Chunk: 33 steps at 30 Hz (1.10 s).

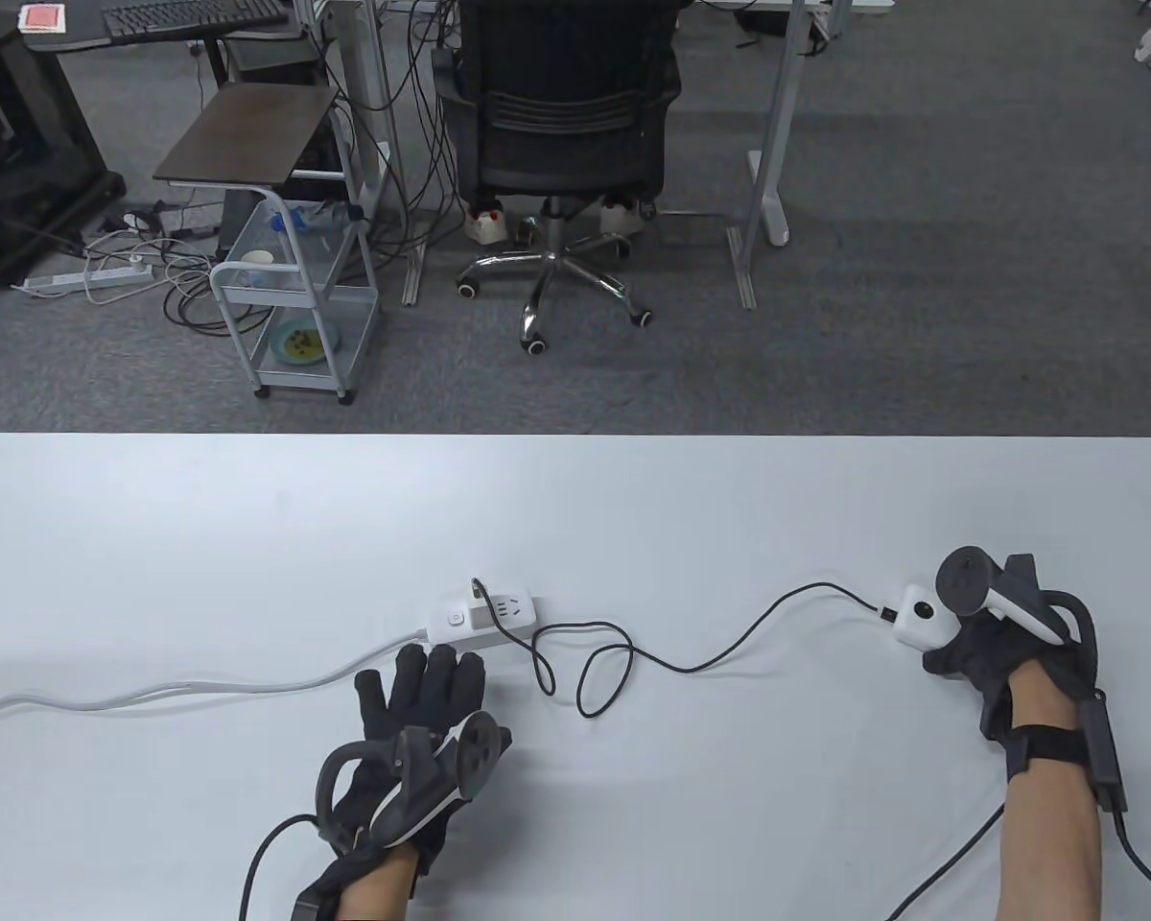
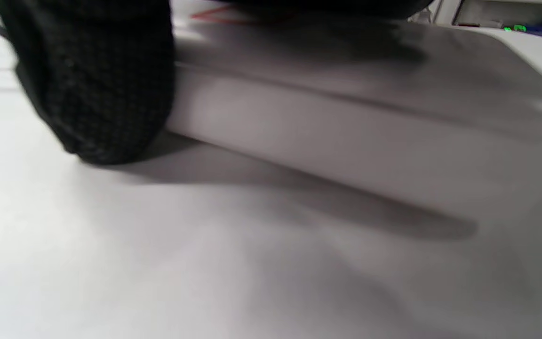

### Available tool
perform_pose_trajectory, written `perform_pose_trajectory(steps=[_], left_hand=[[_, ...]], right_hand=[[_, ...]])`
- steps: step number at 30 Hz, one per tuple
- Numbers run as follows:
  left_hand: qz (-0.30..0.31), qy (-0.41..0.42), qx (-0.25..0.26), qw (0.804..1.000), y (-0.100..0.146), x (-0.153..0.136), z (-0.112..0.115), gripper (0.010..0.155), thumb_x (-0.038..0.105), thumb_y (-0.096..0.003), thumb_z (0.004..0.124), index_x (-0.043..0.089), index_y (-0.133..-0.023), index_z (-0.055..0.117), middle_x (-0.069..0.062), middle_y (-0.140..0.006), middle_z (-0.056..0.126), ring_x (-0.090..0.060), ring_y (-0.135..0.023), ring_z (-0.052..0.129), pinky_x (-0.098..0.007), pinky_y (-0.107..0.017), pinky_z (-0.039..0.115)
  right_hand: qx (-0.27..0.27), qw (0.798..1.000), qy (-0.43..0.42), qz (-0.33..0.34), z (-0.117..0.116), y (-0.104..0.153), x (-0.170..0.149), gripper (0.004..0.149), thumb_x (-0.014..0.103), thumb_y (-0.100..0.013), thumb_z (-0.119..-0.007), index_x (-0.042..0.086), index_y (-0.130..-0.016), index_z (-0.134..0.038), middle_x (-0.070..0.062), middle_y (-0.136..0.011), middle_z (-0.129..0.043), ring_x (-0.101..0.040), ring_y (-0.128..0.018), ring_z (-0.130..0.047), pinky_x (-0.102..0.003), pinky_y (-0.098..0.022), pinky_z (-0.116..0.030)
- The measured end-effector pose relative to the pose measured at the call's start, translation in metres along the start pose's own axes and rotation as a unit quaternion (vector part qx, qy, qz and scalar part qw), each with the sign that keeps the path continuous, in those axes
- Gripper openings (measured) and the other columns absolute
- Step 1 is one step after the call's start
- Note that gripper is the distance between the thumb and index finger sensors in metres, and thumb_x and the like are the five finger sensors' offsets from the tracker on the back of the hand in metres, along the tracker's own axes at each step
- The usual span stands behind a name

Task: Unplug the charger and disconnect the battery pack

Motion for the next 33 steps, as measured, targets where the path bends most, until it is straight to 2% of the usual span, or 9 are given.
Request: perform_pose_trajectory(steps=[3, 5, 8, 13, 19, 23, 26, 29, 33], left_hand=[[0.004, 0.0, 0.007, 1.0, 0.003, -0.001, -0.003, 0.082, 0.077, -0.0439, 0.057, 0.042, -0.117, 0.041, 0.007, -0.128, 0.049, -0.029, -0.126, 0.049, -0.063, -0.086, 0.044], [0.009, 0.002, 0.014, 1.0, 0.005, -0.001, -0.005, 0.082, 0.077, -0.044, 0.057, 0.042, -0.117, 0.042, 0.007, -0.127, 0.05, -0.029, -0.125, 0.05, -0.063, -0.086, 0.044], [0.009, 0.001, 0.009, 1.0, 0.005, -0.001, -0.004, 0.082, 0.077, -0.0439, 0.057, 0.042, -0.117, 0.042, 0.007, -0.127, 0.051, -0.029, -0.125, 0.049, -0.063, -0.086, 0.044], [0.02, -0.002, 0.003, 1.0, 0.011, 0.001, -0.004, 0.08, 0.076, -0.0448, 0.056, 0.043, -0.117, 0.043, 0.007, -0.127, 0.051, -0.029, -0.125, 0.049, -0.063, -0.086, 0.044], [0.026, 0.008, 0.004, 1.0, 0.016, -0.004, -0.006, 0.081, 0.077, -0.0442, 0.057, 0.042, -0.117, 0.044, 0.007, -0.127, 0.053, -0.029, -0.125, 0.049, -0.063, -0.086, 0.044], [0.03, 0.011, 0.014, 0.999, 0.02, -0.001, -0.012, 0.081, 0.076, -0.044, 0.058, 0.042, -0.117, 0.044, 0.008, -0.127, 0.053, -0.029, -0.126, 0.048, -0.063, -0.086, 0.043], [0.036, 0.016, 0.024, 0.999, 0.023, 0.002, -0.016, 0.083, 0.077, -0.0441, 0.058, 0.044, -0.118, 0.034, 0.007, -0.128, 0.048, -0.029, -0.126, 0.047, -0.063, -0.087, 0.043], [0.045, 0.016, 0.023, 0.999, 0.027, 0.006, -0.017, 0.083, 0.076, -0.0443, 0.058, 0.044, -0.118, 0.036, 0.006, -0.128, 0.049, -0.029, -0.126, 0.048, -0.063, -0.086, 0.043], [0.049, 0.018, 0.034, 0.998, 0.031, 0.01, -0.022, 0.084, 0.077, -0.044, 0.058, 0.043, -0.118, 0.035, 0.005, -0.13, 0.04, -0.03, -0.126, 0.045, -0.063, -0.087, 0.043]], right_hand=[[-0.028, 0.999, 0.004, 0.021, 0.001, 0.008, 0.007, 0.093, 0.051, -0.029, -0.092, 0.02, -0.104, -0.046, -0.02, -0.109, -0.056, -0.045, -0.094, -0.064, -0.059, -0.071, -0.056], [-0.059, 0.996, 0.044, 0.043, 0.001, 0.015, 0.018, 0.098, 0.056, -0.025, -0.092, 0.021, -0.104, -0.047, -0.019, -0.107, -0.057, -0.045, -0.092, -0.065, -0.06, -0.07, -0.058], [-0.053, 0.988, 0.119, 0.087, -0.003, 0.029, 0.041, 0.107, 0.069, -0.02, -0.082, 0.015, -0.105, -0.045, -0.021, -0.105, -0.06, -0.045, -0.087, -0.07, -0.058, -0.066, -0.066], [-0.083, 0.983, 0.101, 0.127, 0.007, 0.054, 0.067, 0.109, 0.071, -0.02, -0.08, 0.014, -0.106, -0.044, -0.023, -0.104, -0.06, -0.046, -0.085, -0.07, -0.059, -0.062, -0.07], [-0.122, 0.971, 0.126, 0.164, 0.038, 0.096, 0.102, 0.105, 0.07, -0.025, -0.077, 0.015, -0.107, -0.041, -0.023, -0.106, -0.056, -0.045, -0.086, -0.066, -0.059, -0.064, -0.067], [-0.136, 0.966, 0.105, 0.192, 0.054, 0.124, 0.13, 0.104, 0.069, -0.028, -0.077, 0.014, -0.108, -0.041, -0.024, -0.106, -0.056, -0.046, -0.086, -0.066, -0.059, -0.065, -0.065], [-0.15, 0.958, 0.119, 0.214, 0.059, 0.142, 0.153, 0.104, 0.069, -0.029, -0.077, 0.013, -0.108, -0.041, -0.024, -0.107, -0.056, -0.046, -0.086, -0.066, -0.059, -0.065, -0.065], [-0.166, 0.947, 0.149, 0.232, 0.058, 0.162, 0.183, 0.105, 0.07, -0.027, -0.077, 0.013, -0.108, -0.042, -0.024, -0.107, -0.056, -0.045, -0.086, -0.066, -0.059, -0.066, -0.066], [-0.175, 0.936, 0.165, 0.256, 0.055, 0.185, 0.217, 0.106, 0.07, -0.026, -0.077, 0.013, -0.108, -0.041, -0.023, -0.107, -0.056, -0.046, -0.085, -0.067, -0.058, -0.064, -0.068]])
Point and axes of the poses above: the tracker on the back of each hand, its own x axis roughly to the thumb side, its own y axis roughly from the fingertips to the wrist, z = x × y, the point moved 3 cm from there along -y, roughly from the wrist to the fingertips
